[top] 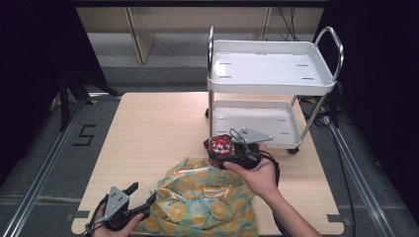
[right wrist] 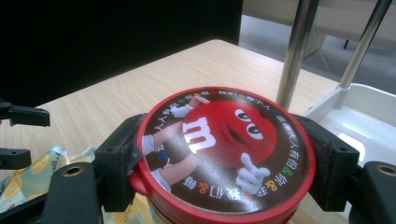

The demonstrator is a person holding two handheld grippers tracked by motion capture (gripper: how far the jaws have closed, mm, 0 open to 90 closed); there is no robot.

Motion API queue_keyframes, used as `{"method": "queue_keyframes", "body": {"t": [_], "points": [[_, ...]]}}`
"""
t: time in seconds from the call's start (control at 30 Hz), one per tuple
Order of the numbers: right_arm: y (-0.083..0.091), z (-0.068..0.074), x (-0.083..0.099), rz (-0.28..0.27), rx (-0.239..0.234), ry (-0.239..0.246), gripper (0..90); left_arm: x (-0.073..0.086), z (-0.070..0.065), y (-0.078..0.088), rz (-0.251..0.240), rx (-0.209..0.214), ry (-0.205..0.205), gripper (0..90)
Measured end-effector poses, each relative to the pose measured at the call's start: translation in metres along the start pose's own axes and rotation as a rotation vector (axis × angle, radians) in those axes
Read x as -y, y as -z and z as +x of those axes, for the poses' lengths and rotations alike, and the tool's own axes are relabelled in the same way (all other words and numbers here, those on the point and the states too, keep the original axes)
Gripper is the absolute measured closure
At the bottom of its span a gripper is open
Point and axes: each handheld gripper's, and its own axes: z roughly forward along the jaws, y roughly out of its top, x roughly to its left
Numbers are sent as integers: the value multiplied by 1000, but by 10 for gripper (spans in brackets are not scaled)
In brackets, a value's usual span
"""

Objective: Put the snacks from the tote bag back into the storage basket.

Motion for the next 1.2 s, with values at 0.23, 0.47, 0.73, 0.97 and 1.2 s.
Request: {"method": "queue_keyframes", "body": {"t": [0.23,0.47,0.73,0.97,1.2], "points": [[1,-3,0,5,-4,-28,265,0,0,0,0,0,1,284],[1,-7,-1,-9,4,-13,265,0,0,0,0,0,1,284],[2,-10,-2,-12,4,-24,265,0,0,0,0,3,2,284],[3,-13,-1,-14,28,-42,265,0,0,0,-4,5,6,285],[4,-16,-1,-10,38,-35,265,0,1,0,-4,5,6,284]]}}
